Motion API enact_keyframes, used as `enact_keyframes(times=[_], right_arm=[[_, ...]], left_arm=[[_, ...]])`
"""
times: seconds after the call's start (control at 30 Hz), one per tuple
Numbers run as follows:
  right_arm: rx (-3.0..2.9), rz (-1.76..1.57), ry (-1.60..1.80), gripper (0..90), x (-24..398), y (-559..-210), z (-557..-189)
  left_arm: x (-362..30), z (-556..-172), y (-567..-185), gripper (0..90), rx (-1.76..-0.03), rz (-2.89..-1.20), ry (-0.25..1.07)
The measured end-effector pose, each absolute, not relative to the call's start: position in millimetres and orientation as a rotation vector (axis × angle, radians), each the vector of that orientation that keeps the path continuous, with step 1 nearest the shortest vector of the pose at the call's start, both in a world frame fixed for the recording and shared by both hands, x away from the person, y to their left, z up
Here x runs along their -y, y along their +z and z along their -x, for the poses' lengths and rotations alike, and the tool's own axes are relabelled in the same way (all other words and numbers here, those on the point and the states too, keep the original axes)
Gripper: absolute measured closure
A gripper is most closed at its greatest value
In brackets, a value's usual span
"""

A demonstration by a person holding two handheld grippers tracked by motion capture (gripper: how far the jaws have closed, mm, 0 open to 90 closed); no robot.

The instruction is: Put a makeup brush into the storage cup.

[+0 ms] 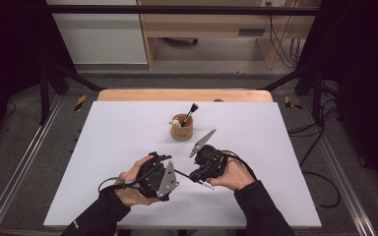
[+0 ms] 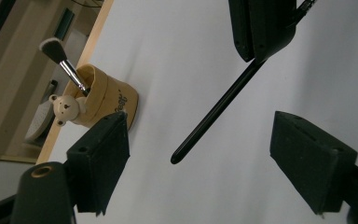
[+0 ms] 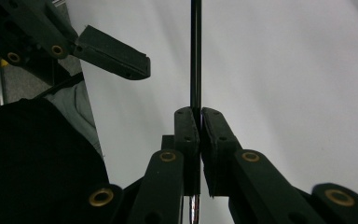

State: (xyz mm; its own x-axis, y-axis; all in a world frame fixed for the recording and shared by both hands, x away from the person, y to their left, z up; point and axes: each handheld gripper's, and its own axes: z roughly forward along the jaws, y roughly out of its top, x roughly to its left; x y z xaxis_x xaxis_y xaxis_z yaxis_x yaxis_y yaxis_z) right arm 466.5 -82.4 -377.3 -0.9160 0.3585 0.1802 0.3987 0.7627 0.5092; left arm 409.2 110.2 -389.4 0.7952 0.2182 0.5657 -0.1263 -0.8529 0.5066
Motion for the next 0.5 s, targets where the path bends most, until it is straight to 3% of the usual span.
enact_keyframes(times=[0.5], right_arm=[[2.86,0.624,-0.844,85.7,75.6,-377.6,-465.0]], left_arm=[[-99.6,-406.3,-397.9,34.9,0.063,-2.481,0.903]])
